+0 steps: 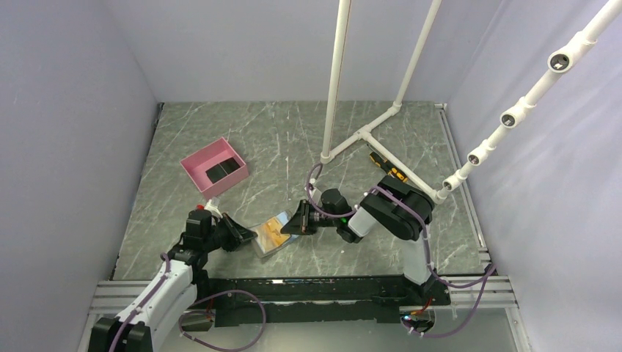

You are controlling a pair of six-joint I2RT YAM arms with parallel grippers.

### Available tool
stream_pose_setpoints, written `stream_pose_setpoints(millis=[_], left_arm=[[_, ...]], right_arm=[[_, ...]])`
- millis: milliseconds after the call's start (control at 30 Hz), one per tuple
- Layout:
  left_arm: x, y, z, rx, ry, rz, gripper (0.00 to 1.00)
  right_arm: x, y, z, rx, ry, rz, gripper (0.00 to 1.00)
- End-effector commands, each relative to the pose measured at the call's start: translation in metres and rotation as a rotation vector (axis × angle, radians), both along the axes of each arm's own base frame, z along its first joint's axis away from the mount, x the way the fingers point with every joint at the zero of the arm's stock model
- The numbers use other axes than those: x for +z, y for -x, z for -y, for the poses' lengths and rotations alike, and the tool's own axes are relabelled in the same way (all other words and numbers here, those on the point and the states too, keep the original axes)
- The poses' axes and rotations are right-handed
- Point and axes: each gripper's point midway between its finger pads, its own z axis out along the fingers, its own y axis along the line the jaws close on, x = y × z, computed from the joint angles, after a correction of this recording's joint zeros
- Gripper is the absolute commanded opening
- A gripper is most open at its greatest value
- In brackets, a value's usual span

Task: Put the credit cards into the card holder
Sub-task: Insert the credit card into the card holder.

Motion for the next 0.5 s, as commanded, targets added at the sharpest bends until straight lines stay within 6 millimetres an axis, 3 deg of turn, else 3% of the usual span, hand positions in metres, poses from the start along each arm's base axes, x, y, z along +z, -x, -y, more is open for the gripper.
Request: stream_pose_setpoints(millis=[0, 100, 200, 467], left_arm=[[0.007, -0.001, 0.005, -0.024, 0.025, 0.034, 0.0], [0.005, 0.0, 0.005, -0.026, 0.021, 0.031, 0.0], [0.003, 0.001, 0.005, -0.026, 0.019, 0.028, 0.0], [-0.001, 0.002, 0.005, -0.029, 0.021, 0.018, 0.0]], right_arm=[[-0.003, -0.003, 0.002, 0.019, 0.103, 0.112, 0.17], [-0.01, -0.008, 0.013, 0.025, 0.223, 0.183, 0.3], [-0.014, -0.008, 0.019, 0.05, 0.286, 0.218, 0.37], [-0.017, 0.0, 0.008, 0.099, 0.327, 0.241, 0.35]])
